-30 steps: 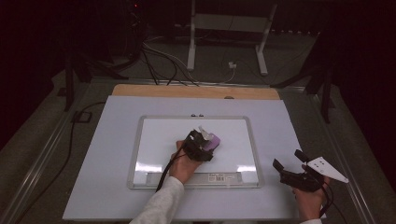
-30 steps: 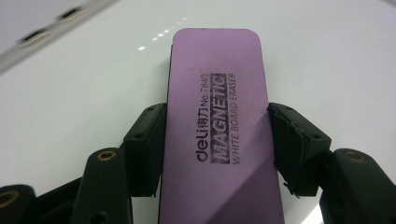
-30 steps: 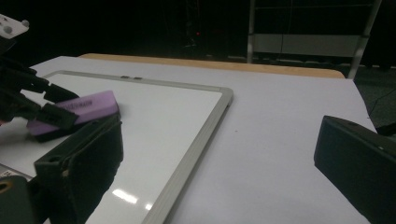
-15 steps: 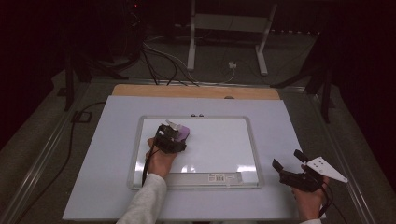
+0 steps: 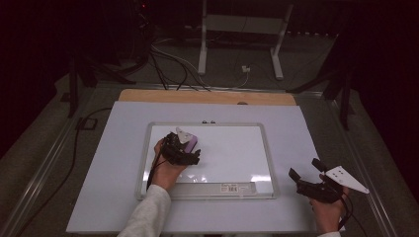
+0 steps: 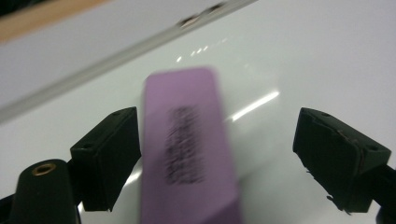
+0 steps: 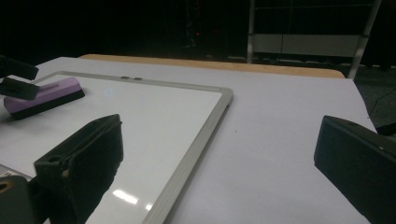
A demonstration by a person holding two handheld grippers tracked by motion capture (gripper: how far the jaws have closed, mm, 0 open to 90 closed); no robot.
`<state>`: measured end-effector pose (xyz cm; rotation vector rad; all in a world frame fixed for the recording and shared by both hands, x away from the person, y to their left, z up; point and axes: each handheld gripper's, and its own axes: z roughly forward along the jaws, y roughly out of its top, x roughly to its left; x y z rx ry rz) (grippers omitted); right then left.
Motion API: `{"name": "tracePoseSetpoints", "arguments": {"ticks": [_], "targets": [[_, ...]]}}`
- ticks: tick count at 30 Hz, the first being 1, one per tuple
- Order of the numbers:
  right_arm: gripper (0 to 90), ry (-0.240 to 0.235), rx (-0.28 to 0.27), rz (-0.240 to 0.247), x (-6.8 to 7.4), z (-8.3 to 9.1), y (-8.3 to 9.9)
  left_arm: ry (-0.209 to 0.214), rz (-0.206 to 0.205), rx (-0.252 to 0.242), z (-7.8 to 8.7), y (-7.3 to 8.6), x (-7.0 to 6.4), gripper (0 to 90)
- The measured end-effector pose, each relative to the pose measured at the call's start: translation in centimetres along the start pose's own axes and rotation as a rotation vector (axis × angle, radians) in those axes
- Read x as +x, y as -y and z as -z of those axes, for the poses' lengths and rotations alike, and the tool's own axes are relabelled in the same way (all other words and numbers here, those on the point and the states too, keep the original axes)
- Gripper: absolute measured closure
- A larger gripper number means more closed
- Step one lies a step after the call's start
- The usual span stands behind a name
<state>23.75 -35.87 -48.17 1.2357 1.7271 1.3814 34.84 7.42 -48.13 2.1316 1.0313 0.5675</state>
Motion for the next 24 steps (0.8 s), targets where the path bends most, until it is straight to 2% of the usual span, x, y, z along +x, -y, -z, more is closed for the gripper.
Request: {"name": "tracePoseSetpoints", "arguments": {"ticks": [2,4,9,17,20,24], "targets": [[1.9,0.002,0.001,0.001,0.0,0.0,0.0,0.026,-0.040,-0.009,0.2,-0.1,-0.3,15.9],[1.9,0.003,-0.001,-0.001,-0.1,0.1,0.0,0.040,-0.064,-0.010,0.2,-0.1,-0.5,16.5],[1.9,0.003,-0.002,-0.005,-0.1,0.1,0.0,0.025,-0.096,0.026,0.0,0.3,-0.4,17.9],[1.9,0.002,0.001,-0.004,0.0,0.0,0.0,-0.009,-0.105,0.069,-0.4,1.1,0.3,22.0],[1.9,0.001,-0.002,-0.006,-0.1,0.1,0.0,-0.012,-0.098,0.079,-0.7,1.3,0.4,22.7],[1.9,0.003,-0.002,-0.008,-0.1,0.2,0.0,-0.025,-0.109,0.085,-0.7,1.3,0.4,25.3]]}}
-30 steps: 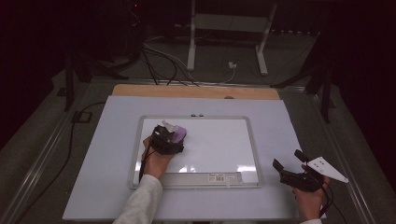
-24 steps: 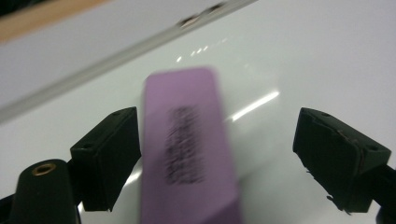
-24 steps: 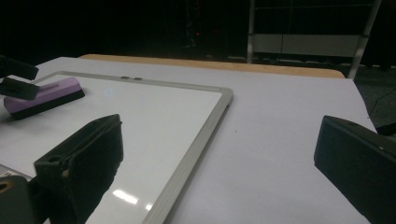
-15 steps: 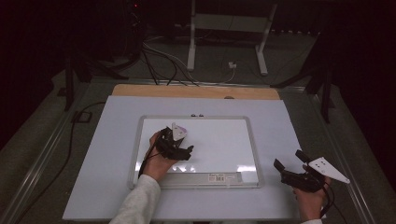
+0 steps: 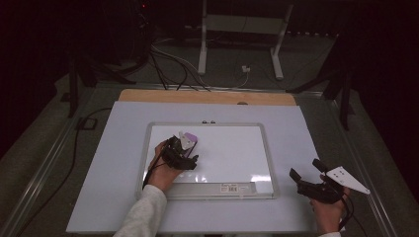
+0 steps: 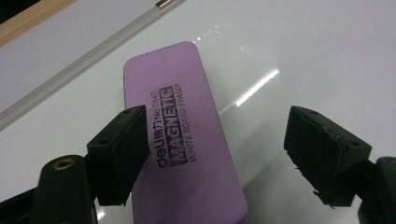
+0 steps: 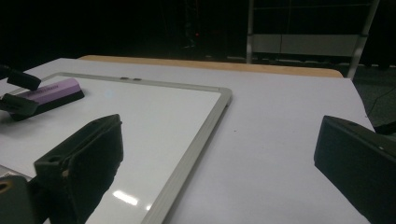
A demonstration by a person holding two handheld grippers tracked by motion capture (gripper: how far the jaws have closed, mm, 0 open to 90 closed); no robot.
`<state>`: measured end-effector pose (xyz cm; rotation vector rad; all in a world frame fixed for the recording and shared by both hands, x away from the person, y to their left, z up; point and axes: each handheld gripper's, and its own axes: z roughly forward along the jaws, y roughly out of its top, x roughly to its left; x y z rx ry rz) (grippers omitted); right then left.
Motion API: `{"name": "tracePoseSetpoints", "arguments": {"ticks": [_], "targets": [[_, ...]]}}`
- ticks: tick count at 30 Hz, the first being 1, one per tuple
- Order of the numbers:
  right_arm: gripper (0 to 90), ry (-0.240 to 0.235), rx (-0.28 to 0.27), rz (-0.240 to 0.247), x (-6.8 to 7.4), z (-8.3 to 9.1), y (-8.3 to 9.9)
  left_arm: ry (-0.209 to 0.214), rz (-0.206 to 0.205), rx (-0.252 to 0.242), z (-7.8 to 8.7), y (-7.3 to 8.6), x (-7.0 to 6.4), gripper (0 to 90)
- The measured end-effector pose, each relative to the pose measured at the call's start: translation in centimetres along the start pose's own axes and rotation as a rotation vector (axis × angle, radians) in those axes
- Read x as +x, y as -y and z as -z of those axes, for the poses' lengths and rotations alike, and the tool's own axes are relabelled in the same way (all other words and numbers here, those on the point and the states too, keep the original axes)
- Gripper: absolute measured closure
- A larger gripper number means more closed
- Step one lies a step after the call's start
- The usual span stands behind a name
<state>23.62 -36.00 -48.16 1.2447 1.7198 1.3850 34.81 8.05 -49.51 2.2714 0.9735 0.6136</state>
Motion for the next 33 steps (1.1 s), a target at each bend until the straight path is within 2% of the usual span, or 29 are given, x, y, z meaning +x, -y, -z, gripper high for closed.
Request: {"name": "tracePoseSetpoints", "arguments": {"ticks": [6,9,18,33], "targets": [[1.9,-0.002,-0.001,-0.003,0.0,0.0,0.0,0.001,-0.002,-0.004,0.1,0.1,0.2,28.0],[1.9,-0.004,-0.002,0.000,0.1,0.0,0.0,0.009,0.011,-0.013,0.1,0.2,0.5,31.0],[1.9,-0.002,-0.003,-0.002,0.0,0.0,0.0,0.006,0.037,-0.019,0.0,0.2,0.9,31.4],[1.9,-0.002,-0.003,-0.002,0.0,0.0,0.0,-0.048,0.064,0.016,-0.2,0.4,2.0,31.7]]}}
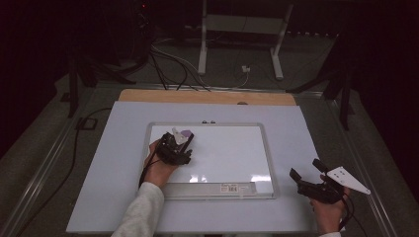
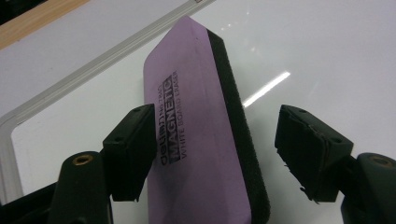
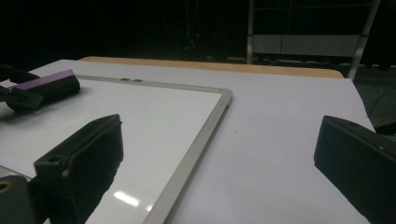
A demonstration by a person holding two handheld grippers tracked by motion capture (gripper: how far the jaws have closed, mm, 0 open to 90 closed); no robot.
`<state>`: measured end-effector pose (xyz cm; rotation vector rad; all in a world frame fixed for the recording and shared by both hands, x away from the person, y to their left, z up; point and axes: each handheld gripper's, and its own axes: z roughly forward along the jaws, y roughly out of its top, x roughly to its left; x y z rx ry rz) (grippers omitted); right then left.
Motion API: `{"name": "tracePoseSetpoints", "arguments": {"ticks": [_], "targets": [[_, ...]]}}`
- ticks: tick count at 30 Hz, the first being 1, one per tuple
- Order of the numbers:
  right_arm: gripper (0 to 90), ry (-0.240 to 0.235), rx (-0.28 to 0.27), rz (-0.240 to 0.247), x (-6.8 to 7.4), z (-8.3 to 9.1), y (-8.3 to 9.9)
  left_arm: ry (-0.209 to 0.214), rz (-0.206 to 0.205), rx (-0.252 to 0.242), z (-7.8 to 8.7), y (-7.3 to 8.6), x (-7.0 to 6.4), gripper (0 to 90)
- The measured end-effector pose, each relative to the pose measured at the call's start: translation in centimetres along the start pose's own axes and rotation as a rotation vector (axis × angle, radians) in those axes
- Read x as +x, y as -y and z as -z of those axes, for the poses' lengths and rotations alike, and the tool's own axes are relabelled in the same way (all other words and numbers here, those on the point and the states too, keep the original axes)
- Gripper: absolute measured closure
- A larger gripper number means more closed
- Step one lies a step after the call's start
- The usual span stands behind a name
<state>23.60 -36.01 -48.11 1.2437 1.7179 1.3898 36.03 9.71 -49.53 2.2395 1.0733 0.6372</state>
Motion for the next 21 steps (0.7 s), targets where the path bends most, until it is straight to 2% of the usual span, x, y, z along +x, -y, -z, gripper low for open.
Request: {"name": "tracePoseSetpoints", "arguments": {"ticks": [3,6,9,16,19,21], "targets": [[1.9,0.000,0.000,-0.001,-0.01,0.01,-0.01,-0.007,0.007,0.010,-0.02,0.05,0.31,34.9],[1.9,0.000,0.000,-0.001,-0.03,0.00,0.00,-0.019,0.014,0.009,0.06,0.14,0.58,43.5],[1.9,0.000,0.000,0.001,-0.01,0.00,-0.01,-0.025,0.041,-0.001,0.20,0.09,0.84,49.5],[1.9,-0.002,0.000,0.001,0.01,-0.03,0.00,-0.036,0.061,0.004,-0.06,-0.41,0.88,54.8],[1.9,0.000,0.001,-0.002,-0.04,0.01,0.00,-0.042,0.081,-0.002,0.05,-0.66,0.96,63.0],[1.9,0.000,0.000,0.000,-0.08,0.01,0.01,-0.052,0.078,-0.002,0.16,-0.79,0.95,63.7]]}}
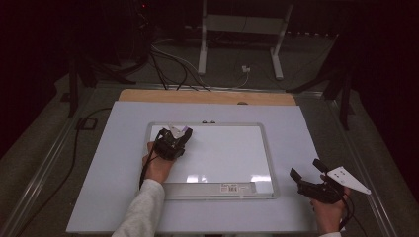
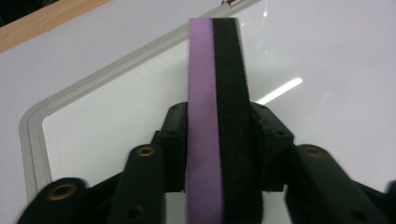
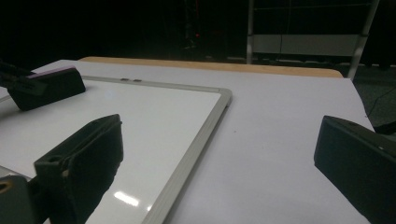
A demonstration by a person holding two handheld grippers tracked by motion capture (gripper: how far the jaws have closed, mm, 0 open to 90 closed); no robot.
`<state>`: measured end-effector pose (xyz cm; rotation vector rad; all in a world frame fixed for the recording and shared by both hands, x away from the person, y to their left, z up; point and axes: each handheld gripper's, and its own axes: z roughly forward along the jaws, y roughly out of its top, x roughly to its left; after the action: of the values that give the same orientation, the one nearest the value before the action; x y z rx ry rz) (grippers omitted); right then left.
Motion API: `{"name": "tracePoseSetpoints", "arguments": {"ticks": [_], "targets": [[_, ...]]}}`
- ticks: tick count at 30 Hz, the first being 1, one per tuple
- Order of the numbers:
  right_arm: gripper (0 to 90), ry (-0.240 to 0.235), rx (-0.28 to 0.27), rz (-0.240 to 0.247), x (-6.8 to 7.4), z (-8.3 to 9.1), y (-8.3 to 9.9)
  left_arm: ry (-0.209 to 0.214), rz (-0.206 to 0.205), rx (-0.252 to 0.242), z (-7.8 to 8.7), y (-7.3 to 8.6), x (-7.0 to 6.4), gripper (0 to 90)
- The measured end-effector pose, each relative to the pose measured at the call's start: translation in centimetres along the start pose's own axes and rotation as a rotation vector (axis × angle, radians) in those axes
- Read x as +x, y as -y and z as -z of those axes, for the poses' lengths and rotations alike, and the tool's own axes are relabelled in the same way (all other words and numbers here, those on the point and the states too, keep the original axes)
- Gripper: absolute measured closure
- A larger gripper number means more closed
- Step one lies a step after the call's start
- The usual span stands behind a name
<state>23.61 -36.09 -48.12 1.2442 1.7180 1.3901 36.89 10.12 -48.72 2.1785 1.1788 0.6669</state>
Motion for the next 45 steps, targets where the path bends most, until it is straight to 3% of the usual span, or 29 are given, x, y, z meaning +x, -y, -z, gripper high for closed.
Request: {"name": "tracePoseSetpoints", "arguments": {"ticks": [13,21,45], "targets": [[1.9,-0.001,0.004,-0.001,0.1,-0.1,0.0,-0.010,0.059,-0.027,1.6,-0.1,0.6,64.1],[1.9,-0.001,0.005,-0.003,0.1,-0.1,0.0,-0.012,0.070,-0.045,2.7,0.0,0.4,64.1],[1.9,-0.002,0.002,-0.003,0.2,0.0,0.0,-0.039,0.153,-0.079,5.3,2.1,0.8,64.0]]}}
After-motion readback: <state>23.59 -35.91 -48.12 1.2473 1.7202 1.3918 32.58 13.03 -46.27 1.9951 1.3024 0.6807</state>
